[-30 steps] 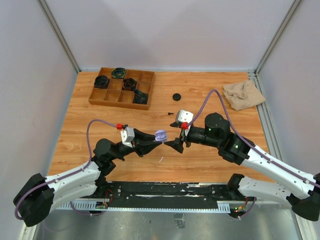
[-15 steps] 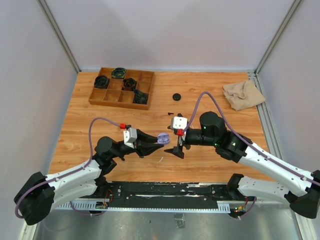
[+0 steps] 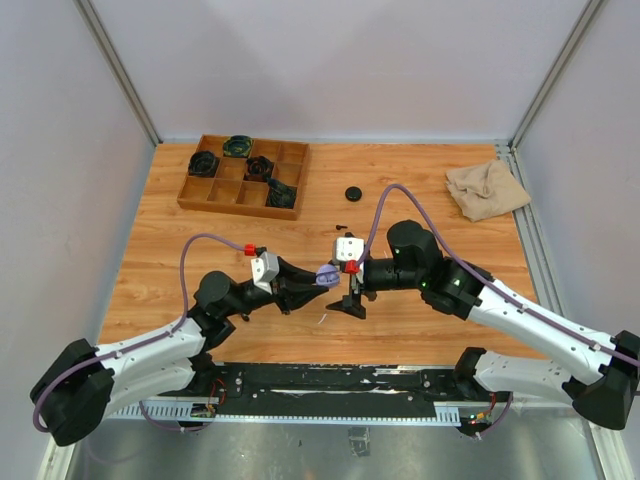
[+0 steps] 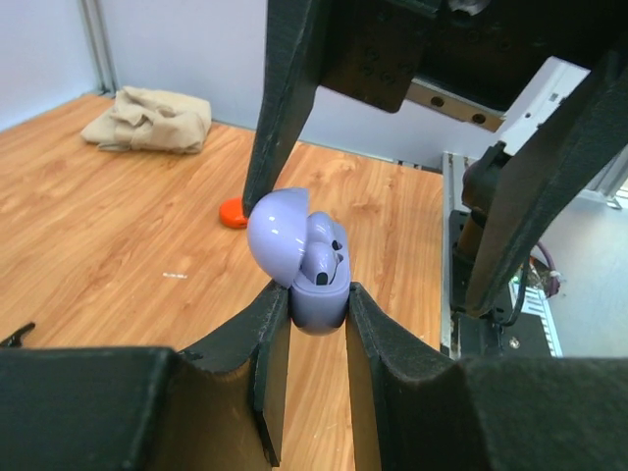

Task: Insert the wireless bluetooth earbuds into the charging case
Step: Close the charging case.

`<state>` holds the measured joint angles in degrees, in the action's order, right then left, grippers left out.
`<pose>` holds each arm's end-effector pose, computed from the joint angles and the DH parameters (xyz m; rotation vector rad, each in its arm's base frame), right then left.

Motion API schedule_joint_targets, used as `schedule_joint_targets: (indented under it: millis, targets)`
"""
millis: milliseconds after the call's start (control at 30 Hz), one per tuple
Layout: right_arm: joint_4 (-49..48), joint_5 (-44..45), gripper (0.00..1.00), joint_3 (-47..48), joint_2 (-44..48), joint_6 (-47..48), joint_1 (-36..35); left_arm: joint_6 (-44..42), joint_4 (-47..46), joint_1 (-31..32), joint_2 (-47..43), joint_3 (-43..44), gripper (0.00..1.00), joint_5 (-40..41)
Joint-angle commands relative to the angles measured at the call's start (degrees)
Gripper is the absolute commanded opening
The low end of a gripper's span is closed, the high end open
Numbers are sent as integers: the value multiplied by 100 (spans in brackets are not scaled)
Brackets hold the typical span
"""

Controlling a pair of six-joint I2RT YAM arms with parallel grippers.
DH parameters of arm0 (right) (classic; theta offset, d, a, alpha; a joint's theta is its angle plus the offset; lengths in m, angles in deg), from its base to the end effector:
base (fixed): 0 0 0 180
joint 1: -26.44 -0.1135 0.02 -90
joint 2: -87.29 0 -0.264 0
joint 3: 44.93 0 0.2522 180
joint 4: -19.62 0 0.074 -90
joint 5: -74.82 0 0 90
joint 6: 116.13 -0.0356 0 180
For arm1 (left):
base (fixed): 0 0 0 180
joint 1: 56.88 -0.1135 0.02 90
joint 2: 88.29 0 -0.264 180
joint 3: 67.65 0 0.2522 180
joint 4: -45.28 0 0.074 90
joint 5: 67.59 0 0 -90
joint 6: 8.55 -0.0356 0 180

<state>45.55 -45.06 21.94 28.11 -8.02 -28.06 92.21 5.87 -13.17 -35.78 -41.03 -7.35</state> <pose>0.1216 0.2010 0.3411 -1.4325 1.3252 0.9185 0.1238 -0.1428 0.2374 0.8409 1.1962 -1.1319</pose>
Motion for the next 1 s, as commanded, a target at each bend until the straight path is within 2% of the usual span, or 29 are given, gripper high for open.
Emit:
schedule_joint_targets:
  millis: [0, 233, 500, 700, 967]
  targets:
    - [186, -273, 90, 167, 57, 106, -43, -31, 83, 11, 131, 209, 0, 546]
    - [430, -208, 89, 147, 155, 213, -43, -22, 174, 7, 274, 238, 0, 746]
    - [746, 553, 86, 134, 230, 351, -27, -285, 468, 7, 169, 279, 0, 245]
    - [915, 719, 77, 114, 202, 417, 44, -601, 976, 7, 6, 418, 0, -284]
    - [913, 495, 64, 223, -121, 405, 69, -610, 986, 7, 74, 505, 0, -780]
